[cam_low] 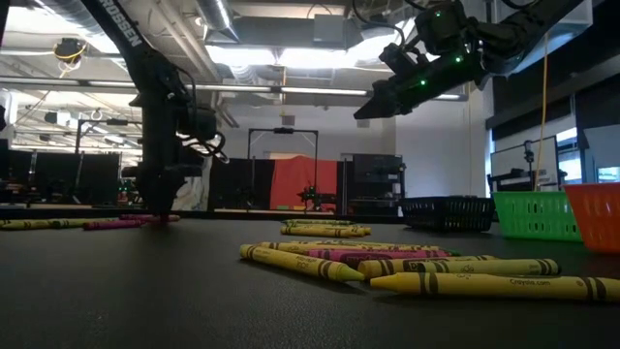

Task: Sort crayons
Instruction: Put the red crayon into the green basket

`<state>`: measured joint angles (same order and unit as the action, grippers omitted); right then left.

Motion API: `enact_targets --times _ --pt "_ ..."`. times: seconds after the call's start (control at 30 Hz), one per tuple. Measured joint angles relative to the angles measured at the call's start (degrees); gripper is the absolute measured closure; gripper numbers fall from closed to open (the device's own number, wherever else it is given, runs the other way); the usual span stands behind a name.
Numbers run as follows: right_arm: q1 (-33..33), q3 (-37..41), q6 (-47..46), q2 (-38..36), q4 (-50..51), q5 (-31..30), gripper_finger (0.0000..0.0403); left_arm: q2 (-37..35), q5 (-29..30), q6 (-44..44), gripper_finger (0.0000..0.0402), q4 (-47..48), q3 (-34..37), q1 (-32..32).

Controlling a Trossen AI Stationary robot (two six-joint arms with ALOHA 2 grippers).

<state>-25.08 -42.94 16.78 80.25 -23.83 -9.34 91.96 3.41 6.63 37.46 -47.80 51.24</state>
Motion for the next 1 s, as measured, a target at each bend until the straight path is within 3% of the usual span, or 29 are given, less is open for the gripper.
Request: enact_targets --times 0.33,0.63,0.83,1.0 --pt "0.0 0.0 0.0 0.0 0.0 0.0 0.0265 -0.2 -1.6 -2.7 0.0289 -1.2 1.8 0.0" --pt "-0.1 0.0 -3.7 0.0 1.3 0.0 0.0265 -0.2 -1.6 -5.1 0.0369 -1.2 1.9 -1.5" --pt "-0.1 0.0 -4.3 0.0 3.3 6.8 0.0262 -0.5 -0.4 -8.0 0.0395 -0.7 1.6 -3.2" --pt "-0.1 0.0 -4.2 0.0 3.5 10.9 0.0228 -4.3 -2.0 -8.9 0.0397 -0.5 1.7 -6.2"
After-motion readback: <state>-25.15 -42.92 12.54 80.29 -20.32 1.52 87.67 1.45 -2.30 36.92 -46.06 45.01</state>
